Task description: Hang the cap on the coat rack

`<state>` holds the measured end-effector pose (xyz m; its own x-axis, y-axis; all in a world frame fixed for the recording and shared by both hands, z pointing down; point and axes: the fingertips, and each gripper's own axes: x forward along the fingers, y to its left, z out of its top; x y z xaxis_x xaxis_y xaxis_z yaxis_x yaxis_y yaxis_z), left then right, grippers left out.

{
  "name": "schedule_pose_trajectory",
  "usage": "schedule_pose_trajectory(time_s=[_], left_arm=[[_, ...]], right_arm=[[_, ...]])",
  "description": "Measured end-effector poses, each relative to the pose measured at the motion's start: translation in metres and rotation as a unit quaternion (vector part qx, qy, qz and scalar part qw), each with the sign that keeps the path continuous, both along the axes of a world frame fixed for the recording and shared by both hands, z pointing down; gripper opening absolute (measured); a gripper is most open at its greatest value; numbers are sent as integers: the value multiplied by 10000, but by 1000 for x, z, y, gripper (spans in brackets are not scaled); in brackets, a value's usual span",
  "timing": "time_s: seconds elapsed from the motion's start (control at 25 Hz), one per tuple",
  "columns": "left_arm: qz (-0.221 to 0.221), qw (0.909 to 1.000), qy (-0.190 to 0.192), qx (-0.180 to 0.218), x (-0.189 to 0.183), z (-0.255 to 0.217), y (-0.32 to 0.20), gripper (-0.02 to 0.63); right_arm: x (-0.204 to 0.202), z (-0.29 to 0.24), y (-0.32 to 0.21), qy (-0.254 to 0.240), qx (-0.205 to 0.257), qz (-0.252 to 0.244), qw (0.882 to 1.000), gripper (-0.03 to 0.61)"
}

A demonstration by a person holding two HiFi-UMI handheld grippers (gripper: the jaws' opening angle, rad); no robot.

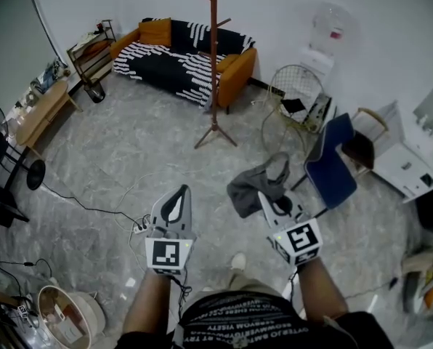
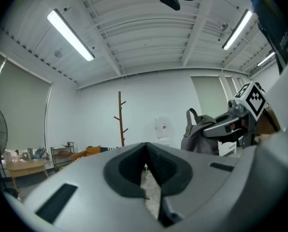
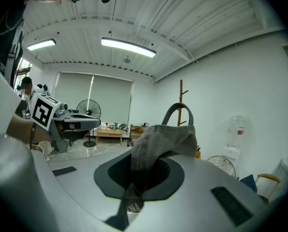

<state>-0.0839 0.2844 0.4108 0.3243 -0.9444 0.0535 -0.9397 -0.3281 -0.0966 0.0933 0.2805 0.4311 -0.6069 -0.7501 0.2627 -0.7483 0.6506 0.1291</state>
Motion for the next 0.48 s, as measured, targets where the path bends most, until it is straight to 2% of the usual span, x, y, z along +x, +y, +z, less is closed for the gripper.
schedule_pose_trajectory(time_s=[0.48], left_arm=[[-203,9997,-92,41,32,-14,-57,0]], right_arm=[[31,-12,-63,-36,25,-237,9997,14]])
